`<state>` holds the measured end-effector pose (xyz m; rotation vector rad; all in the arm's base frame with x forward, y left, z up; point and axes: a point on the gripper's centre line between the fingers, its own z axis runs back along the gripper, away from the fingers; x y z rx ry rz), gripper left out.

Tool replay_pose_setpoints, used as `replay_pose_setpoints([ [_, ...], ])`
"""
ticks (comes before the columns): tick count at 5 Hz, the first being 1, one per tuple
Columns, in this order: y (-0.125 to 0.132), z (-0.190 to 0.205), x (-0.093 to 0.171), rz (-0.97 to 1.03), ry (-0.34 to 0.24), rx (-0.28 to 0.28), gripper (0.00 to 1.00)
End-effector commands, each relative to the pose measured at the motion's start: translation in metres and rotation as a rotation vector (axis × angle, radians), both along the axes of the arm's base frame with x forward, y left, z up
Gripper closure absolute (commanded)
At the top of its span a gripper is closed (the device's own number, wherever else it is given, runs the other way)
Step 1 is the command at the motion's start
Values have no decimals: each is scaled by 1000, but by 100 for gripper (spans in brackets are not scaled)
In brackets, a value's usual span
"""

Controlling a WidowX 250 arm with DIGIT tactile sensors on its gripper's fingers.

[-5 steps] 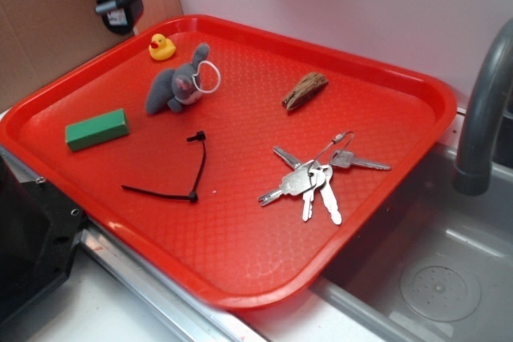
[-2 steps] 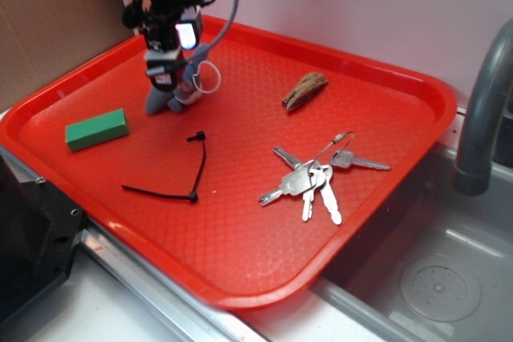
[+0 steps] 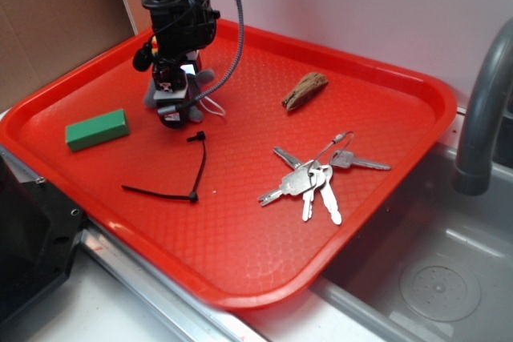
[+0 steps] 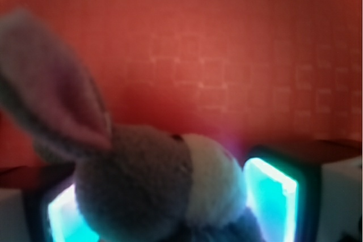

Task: Grab the gray animal.

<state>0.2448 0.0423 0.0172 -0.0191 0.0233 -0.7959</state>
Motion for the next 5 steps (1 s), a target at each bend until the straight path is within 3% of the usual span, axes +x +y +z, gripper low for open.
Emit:
replay_pose_setpoints([
  [1, 0, 13, 0, 79, -14, 1, 100],
  [2, 5, 62, -16, 329, -41, 100, 100],
  [3, -17, 111, -47, 583, -117, 82, 100],
  [4, -29, 163, -69, 810, -149, -18, 100],
  [5, -26, 214, -81, 894, -141, -94, 100],
])
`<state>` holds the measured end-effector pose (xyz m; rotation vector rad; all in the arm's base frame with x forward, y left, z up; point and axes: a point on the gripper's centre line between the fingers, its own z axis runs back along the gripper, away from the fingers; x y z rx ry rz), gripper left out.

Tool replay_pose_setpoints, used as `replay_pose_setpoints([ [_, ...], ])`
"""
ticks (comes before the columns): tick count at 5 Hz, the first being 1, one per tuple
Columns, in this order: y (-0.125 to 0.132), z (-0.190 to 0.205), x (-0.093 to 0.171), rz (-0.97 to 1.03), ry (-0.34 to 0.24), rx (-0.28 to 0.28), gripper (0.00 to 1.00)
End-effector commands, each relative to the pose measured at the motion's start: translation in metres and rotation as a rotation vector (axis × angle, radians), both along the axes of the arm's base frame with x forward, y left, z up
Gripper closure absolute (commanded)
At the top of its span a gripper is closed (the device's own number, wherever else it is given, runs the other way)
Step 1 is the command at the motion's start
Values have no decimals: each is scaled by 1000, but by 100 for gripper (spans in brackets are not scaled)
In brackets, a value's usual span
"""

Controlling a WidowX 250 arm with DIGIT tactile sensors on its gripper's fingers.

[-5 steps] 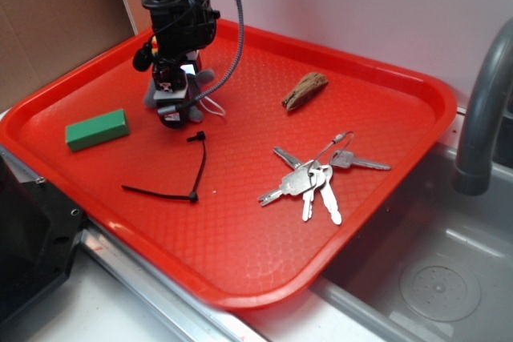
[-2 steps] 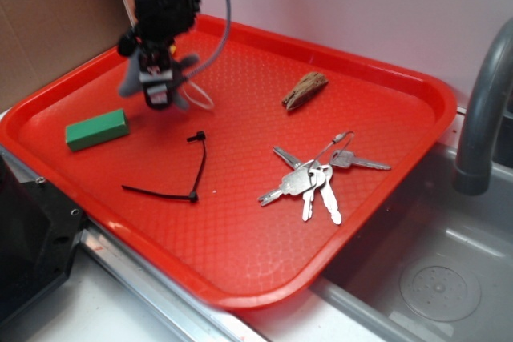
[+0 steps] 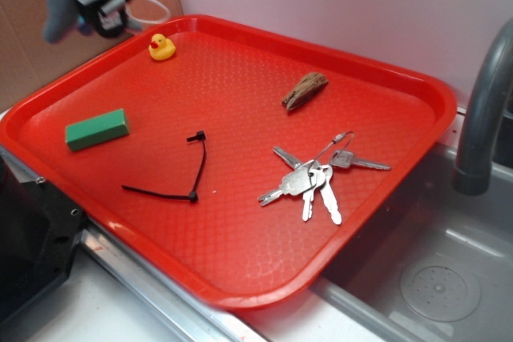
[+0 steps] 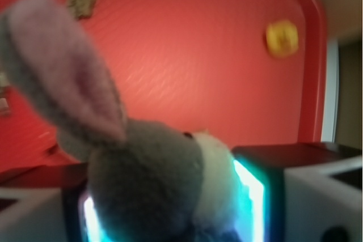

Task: Grab the gray animal.

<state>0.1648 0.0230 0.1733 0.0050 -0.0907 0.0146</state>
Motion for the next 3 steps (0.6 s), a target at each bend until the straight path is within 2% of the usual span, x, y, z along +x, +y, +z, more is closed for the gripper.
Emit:
replay_pose_setpoints([
  [1, -2, 108, -6, 143, -87, -97, 100],
  [2, -2, 111, -5, 150, -90, -97, 100],
  [3, -5, 108, 0, 121, -89, -73, 100],
])
